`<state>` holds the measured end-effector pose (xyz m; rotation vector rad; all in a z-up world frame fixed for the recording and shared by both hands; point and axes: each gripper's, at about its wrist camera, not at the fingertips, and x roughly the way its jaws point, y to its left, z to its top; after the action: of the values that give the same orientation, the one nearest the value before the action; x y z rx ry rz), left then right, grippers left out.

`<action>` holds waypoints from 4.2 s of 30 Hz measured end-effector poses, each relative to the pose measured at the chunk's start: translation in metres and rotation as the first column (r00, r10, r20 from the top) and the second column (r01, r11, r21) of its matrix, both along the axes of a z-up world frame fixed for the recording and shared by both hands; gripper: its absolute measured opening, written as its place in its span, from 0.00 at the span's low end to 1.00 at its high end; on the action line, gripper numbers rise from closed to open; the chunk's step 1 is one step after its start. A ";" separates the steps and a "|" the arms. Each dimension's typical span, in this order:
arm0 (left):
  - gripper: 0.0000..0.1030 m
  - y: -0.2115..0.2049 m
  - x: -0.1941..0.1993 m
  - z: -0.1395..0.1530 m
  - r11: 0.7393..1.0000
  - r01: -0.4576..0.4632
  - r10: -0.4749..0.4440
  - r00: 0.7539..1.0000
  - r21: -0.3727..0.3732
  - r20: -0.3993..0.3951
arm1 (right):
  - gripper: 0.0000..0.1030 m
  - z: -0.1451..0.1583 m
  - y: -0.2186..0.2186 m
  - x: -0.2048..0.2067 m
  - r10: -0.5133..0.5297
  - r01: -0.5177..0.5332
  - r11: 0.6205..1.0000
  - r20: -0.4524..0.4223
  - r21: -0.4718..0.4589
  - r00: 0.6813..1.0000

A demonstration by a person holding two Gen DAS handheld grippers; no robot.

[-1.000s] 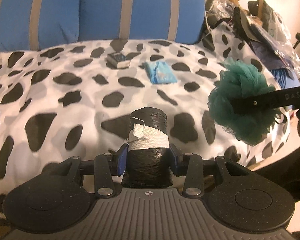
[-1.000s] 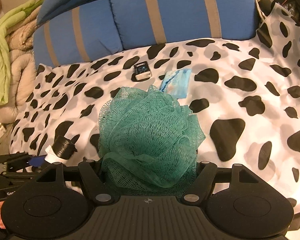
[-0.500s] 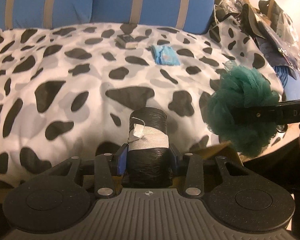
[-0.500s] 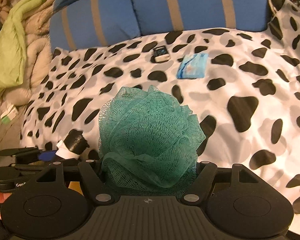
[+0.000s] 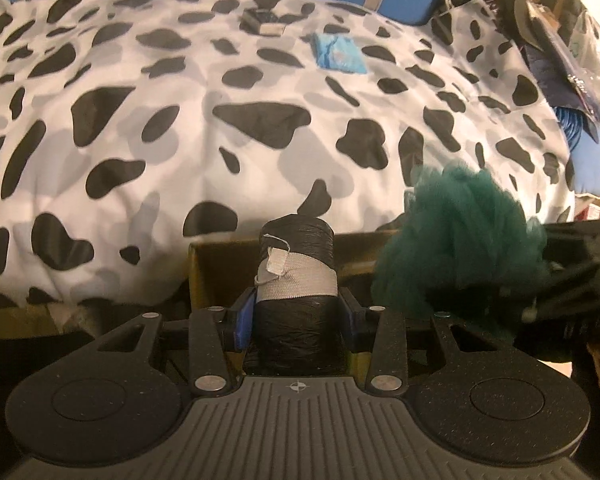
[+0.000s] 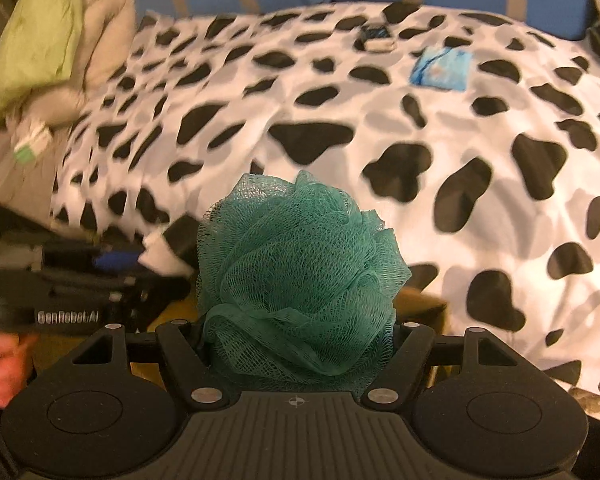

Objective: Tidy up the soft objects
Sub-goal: 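Carry the bath puff and black roll into the box and open both tools, then move both tools back toward the blue wipes packet and black tissue pack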

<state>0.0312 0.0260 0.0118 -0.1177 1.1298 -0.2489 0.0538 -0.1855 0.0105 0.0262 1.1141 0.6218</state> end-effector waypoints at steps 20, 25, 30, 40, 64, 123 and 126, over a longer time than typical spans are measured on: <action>0.40 -0.002 0.004 -0.008 1.000 -0.005 0.007 0.998 0.024 -0.069 | 0.72 -0.017 0.014 -0.001 0.055 -0.061 0.996 -0.093 -0.061 0.994; 0.43 -0.002 0.007 -0.011 0.999 -0.013 0.017 0.996 0.053 -0.084 | 0.93 -0.021 0.021 -0.002 0.081 -0.092 0.991 -0.104 -0.100 0.991; 0.70 0.000 0.009 -0.016 0.996 -0.023 0.032 0.993 0.082 -0.109 | 0.98 -0.022 0.019 -0.001 0.067 -0.081 0.989 -0.106 -0.125 0.992; 0.70 -0.001 0.009 -0.017 0.996 -0.022 0.032 0.993 0.088 -0.113 | 1.00 -0.022 0.014 0.002 0.024 -0.039 0.988 -0.100 -0.146 0.995; 0.70 -0.008 0.014 -0.018 0.993 -0.024 0.037 0.993 0.114 -0.116 | 1.00 -0.027 -0.012 0.012 -0.128 0.108 0.962 -0.064 -0.250 0.990; 0.70 -0.003 0.034 0.012 0.989 -0.077 0.068 0.995 0.129 0.067 | 1.00 0.006 -0.034 0.043 -0.278 0.309 0.930 0.170 -0.198 0.945; 0.70 -0.003 0.040 0.014 0.988 -0.069 0.056 0.994 0.141 0.096 | 1.00 0.007 -0.037 0.049 -0.282 0.318 0.927 0.188 -0.200 0.941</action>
<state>0.0711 0.0231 0.0262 -0.0132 1.0473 -0.1149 0.1030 -0.2227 0.0176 -0.0482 0.9974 0.2135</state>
